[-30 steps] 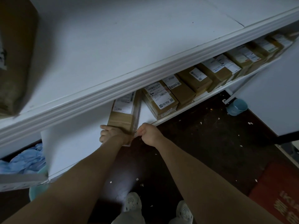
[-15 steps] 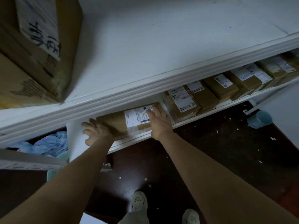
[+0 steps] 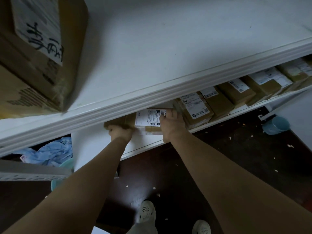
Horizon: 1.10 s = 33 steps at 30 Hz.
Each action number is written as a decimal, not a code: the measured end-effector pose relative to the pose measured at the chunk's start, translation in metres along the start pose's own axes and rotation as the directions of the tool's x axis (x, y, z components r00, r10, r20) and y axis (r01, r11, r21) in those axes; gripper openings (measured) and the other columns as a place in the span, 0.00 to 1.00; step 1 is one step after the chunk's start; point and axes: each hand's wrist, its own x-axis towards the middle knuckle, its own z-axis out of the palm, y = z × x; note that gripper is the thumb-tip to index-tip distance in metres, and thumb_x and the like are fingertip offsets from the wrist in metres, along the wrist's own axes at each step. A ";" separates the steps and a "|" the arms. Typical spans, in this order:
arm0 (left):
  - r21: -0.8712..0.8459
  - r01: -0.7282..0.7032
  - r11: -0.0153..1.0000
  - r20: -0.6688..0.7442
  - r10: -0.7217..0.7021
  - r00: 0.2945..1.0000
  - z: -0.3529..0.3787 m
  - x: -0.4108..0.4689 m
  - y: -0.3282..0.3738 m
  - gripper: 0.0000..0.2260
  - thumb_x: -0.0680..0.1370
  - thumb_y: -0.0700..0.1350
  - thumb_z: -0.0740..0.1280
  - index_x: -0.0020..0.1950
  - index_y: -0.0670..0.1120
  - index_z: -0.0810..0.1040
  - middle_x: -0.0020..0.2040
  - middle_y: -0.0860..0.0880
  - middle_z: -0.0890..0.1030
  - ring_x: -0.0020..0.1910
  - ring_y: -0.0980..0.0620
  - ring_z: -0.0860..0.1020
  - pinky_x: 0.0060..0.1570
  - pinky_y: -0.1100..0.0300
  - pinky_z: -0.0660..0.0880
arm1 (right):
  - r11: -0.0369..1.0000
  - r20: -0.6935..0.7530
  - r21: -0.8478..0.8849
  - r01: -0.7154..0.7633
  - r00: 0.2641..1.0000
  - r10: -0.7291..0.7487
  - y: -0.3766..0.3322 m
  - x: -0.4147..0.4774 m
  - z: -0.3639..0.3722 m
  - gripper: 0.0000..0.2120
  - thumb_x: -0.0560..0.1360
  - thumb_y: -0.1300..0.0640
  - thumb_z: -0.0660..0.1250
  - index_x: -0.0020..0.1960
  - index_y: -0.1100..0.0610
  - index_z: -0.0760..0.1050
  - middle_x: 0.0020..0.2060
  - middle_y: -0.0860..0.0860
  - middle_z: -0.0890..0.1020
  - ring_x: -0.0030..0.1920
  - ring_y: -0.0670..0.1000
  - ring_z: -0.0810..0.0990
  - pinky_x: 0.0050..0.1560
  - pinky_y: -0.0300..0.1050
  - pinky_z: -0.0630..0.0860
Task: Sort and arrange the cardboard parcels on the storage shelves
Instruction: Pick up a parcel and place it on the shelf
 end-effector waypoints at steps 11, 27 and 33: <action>-0.019 -0.032 0.999 0.131 0.035 0.991 0.032 0.011 0.008 0.30 0.71 0.48 0.74 0.68 0.39 0.69 0.59 0.39 0.78 0.57 0.40 0.78 0.58 0.50 0.77 | 0.998 -0.034 0.053 0.025 0.999 -0.023 0.011 0.023 -0.002 0.44 0.63 0.37 0.74 0.70 0.57 0.64 0.65 0.60 0.66 0.66 0.60 0.66 0.69 0.54 0.58; 0.025 -0.244 0.969 0.352 0.220 0.910 0.075 -0.041 0.057 0.22 0.78 0.36 0.65 0.72 0.40 0.66 0.64 0.48 0.74 0.65 0.45 0.72 0.62 0.61 0.68 | 0.980 -0.159 0.196 0.035 0.987 -0.003 0.025 -0.003 0.029 0.23 0.82 0.51 0.56 0.74 0.58 0.58 0.71 0.59 0.61 0.71 0.57 0.59 0.63 0.50 0.67; 0.137 -0.303 0.943 0.355 0.239 0.904 0.058 -0.073 0.067 0.23 0.79 0.32 0.56 0.75 0.38 0.61 0.72 0.41 0.67 0.67 0.42 0.71 0.66 0.53 0.70 | 0.988 -0.118 0.149 0.031 0.993 -0.013 0.030 -0.026 0.011 0.20 0.81 0.54 0.58 0.71 0.57 0.64 0.68 0.56 0.66 0.70 0.55 0.61 0.64 0.49 0.65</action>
